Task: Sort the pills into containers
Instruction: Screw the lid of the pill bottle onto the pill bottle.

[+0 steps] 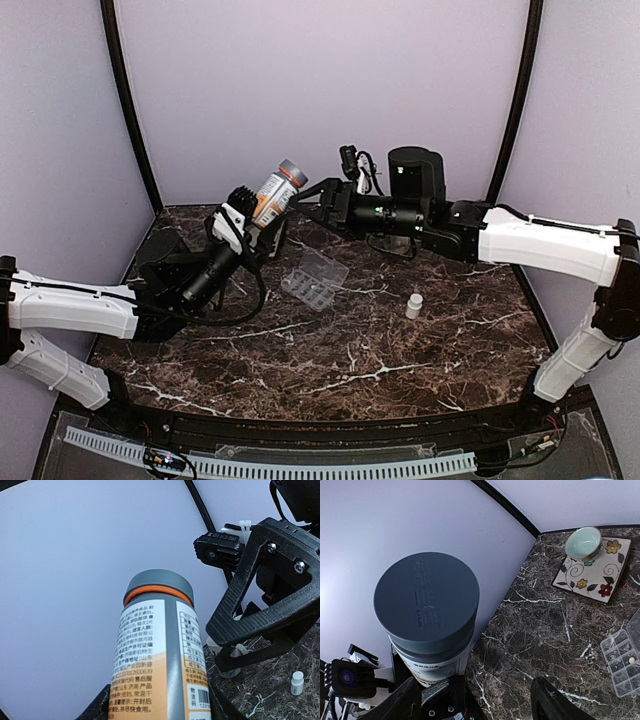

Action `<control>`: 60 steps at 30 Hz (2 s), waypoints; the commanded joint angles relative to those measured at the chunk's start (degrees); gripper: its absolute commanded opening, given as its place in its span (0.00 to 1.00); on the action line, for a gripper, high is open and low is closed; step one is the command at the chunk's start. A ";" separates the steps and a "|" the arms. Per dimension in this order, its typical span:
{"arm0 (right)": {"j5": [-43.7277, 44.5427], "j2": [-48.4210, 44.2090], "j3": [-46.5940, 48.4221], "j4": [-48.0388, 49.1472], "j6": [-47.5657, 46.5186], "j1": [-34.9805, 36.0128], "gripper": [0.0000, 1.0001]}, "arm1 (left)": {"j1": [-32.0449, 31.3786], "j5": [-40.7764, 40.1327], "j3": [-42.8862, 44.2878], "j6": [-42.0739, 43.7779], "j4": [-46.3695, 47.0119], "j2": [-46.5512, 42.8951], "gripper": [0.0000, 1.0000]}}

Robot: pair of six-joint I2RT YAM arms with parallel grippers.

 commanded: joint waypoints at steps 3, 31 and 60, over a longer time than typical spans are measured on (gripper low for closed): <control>-1.67 -4.72 -1.67 -1.78 -5.85 0.62 0.76 | 1.98 2.75 0.02 -4.44 -0.74 -4.79 0.00; -0.51 -14.98 -6.11 -1.10 -25.31 -1.13 0.86 | 17.22 50.53 12.91 -32.82 -29.91 -6.81 0.00; -3.65 -11.97 -5.54 4.24 -23.72 -1.75 0.86 | 24.51 77.20 17.03 -49.42 -24.07 1.00 0.00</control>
